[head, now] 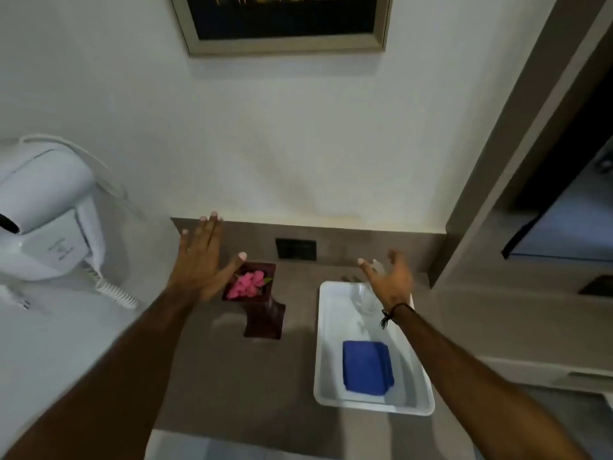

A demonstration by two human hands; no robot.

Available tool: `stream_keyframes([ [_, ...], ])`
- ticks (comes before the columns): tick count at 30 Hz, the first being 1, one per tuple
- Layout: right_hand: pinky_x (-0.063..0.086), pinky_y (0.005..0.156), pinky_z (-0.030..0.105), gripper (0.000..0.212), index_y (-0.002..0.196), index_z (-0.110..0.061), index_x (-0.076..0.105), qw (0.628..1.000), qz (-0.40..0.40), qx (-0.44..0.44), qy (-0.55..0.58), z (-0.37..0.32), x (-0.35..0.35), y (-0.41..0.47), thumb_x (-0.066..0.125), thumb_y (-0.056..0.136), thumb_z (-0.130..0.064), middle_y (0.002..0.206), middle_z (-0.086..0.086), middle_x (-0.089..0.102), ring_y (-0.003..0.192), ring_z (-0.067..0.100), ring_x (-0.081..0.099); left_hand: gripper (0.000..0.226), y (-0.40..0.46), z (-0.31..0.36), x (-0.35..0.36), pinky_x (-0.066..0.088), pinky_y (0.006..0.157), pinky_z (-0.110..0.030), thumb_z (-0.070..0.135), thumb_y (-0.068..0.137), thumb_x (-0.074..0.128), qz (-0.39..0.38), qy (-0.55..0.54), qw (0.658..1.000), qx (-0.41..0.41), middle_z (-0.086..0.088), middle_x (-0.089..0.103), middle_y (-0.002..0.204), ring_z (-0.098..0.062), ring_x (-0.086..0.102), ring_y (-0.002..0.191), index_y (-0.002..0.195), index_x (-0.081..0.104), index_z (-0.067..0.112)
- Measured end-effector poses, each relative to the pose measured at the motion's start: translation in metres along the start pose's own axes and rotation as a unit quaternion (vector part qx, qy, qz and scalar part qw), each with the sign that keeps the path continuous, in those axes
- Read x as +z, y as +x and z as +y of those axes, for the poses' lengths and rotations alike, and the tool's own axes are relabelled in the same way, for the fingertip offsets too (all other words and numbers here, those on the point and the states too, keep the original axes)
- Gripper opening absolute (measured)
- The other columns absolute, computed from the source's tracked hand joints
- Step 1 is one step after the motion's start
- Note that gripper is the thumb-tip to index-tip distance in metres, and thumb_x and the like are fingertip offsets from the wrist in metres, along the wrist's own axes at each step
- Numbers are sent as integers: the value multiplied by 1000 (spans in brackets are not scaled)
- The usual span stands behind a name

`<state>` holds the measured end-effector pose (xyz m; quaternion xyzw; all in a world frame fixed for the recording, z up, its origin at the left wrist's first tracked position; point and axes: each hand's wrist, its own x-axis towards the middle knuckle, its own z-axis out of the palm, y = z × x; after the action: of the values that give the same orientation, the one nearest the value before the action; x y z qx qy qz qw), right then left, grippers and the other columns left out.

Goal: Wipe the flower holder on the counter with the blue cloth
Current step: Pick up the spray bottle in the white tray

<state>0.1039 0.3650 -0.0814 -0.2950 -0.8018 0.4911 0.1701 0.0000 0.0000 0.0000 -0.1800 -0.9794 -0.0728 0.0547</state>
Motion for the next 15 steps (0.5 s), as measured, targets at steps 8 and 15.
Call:
stream_keyframes([
  [8,48,100,37,53,133,-19,60,981,-39,118,149,14,37,7,61,92,-52,119,1,65,110,17,58,113,-64,32,68,2,128,-46,73,82,56,-42,-158,977,-135,-12,9,175,-28,3,162,164,7,12],
  [15,56,80,44,46,102,-8,64,988,-51,98,108,15,40,28,48,99,-51,83,14,64,80,29,62,123,-91,62,86,6,124,-41,80,72,59,8,-255,923,-287,-11,14,174,-30,6,162,164,9,15],
])
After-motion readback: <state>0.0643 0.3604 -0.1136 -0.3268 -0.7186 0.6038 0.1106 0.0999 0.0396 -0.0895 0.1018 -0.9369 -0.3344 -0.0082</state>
